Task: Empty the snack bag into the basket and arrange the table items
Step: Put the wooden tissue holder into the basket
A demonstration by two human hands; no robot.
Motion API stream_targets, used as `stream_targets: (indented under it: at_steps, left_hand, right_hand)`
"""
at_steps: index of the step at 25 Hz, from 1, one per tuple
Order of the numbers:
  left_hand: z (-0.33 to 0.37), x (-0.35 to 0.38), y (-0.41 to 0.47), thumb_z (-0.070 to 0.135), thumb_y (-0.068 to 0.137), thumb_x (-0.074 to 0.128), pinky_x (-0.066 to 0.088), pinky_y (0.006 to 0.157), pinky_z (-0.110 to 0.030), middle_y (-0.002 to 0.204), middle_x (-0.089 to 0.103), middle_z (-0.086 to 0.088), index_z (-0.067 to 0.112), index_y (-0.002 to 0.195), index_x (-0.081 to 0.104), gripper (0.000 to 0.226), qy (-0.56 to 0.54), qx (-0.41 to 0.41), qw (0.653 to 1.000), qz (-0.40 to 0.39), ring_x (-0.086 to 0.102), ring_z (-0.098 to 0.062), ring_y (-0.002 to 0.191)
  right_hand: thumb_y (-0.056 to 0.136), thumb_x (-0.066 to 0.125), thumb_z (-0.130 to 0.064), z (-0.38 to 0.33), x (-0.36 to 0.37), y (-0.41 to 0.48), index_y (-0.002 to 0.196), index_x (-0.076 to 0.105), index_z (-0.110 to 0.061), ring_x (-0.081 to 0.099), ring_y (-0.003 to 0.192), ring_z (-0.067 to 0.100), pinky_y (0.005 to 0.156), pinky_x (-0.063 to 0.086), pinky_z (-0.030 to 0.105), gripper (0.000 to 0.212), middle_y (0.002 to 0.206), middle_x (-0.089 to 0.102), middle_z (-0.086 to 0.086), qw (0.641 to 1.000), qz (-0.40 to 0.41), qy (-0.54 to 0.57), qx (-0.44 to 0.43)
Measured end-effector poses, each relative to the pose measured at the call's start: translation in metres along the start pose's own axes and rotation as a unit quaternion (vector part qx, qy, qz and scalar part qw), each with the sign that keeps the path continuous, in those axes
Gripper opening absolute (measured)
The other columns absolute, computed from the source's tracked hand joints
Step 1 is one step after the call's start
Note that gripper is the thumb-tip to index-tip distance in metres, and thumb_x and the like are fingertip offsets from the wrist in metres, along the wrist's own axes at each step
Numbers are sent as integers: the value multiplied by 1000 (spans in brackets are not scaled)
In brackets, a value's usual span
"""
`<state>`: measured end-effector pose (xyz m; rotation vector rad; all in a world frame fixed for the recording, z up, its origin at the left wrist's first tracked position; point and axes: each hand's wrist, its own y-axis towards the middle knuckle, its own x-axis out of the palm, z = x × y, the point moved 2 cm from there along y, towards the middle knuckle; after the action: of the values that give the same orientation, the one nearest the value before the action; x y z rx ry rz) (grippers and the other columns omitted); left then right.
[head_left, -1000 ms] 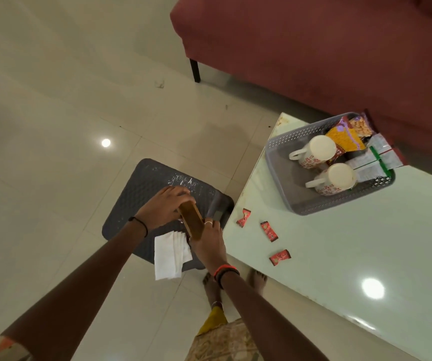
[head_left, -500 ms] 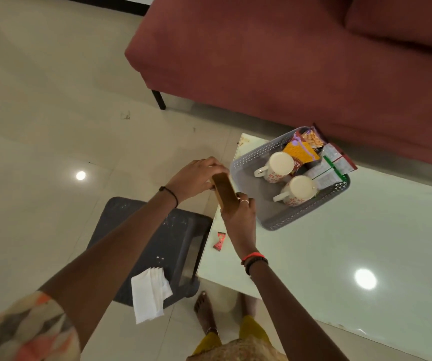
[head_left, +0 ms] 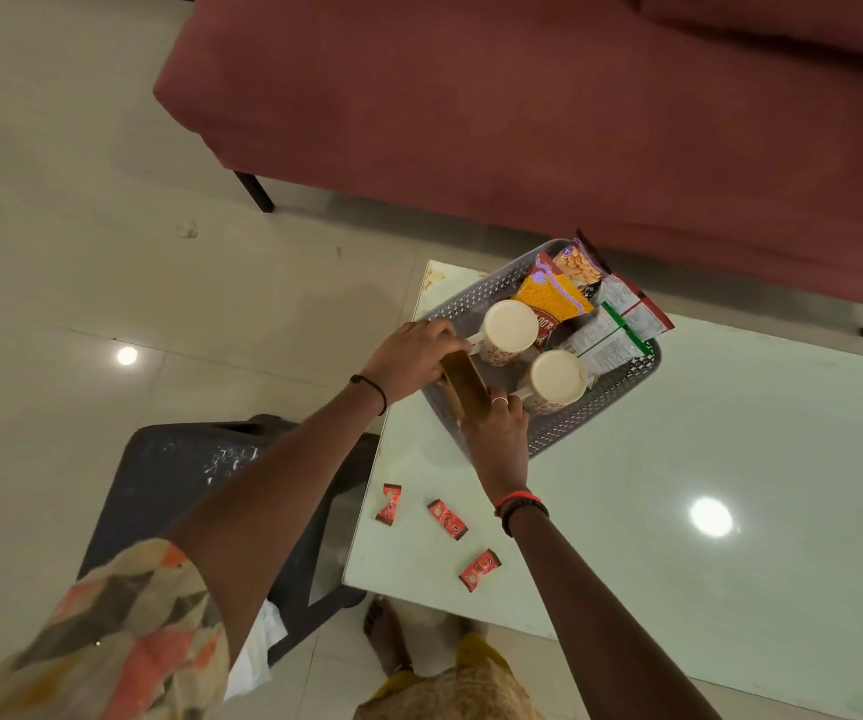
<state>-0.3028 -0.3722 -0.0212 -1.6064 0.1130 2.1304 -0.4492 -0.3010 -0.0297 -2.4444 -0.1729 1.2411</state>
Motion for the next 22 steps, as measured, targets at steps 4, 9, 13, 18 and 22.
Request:
stream_targets:
  at_steps: [4,9,13,18,22]
  left_hand:
    - [-5,23,6,25,82,67,43,103,-34,126,53,-5,26,129,51,50,0,-20,1000,-10,53,-21,117]
    - [-13,40,10,26,82,67,41,107,-36,128,50,-4,26,131,49,52,1,-39,999,-25,50,-22,120]
    - [-12,45,13,25,84,65,39,109,-37,129,49,-5,26,132,48,51,5,-36,999,-24,50,-22,121]
    - [-12,45,14,23,85,63,38,109,-39,130,48,-6,27,134,46,52,13,-38,999,-18,51,-23,120]
    - [-9,46,12,24,86,62,35,112,-39,136,44,-9,27,140,39,58,23,-48,998,-23,47,-25,126]
  right_hand:
    - [88,65,-19,12,9,16,132,46,-5,50,119,32,98,48,40,50,126,53,16,999,-37,-16,-1]
    - [88,65,-16,20,16,29,126,49,-4,55,117,31,97,51,43,43,122,58,16,998,-60,-28,5]
    - [87,66,-16,23,18,30,126,49,-3,53,119,31,97,51,44,44,124,56,16,998,-52,-33,10]
    - [88,64,-16,22,20,30,127,48,-3,53,119,31,98,51,43,44,125,55,15,998,-43,-37,16]
    - [86,66,-15,21,18,30,129,47,-2,51,121,32,100,48,43,48,128,52,16,998,-44,-31,19]
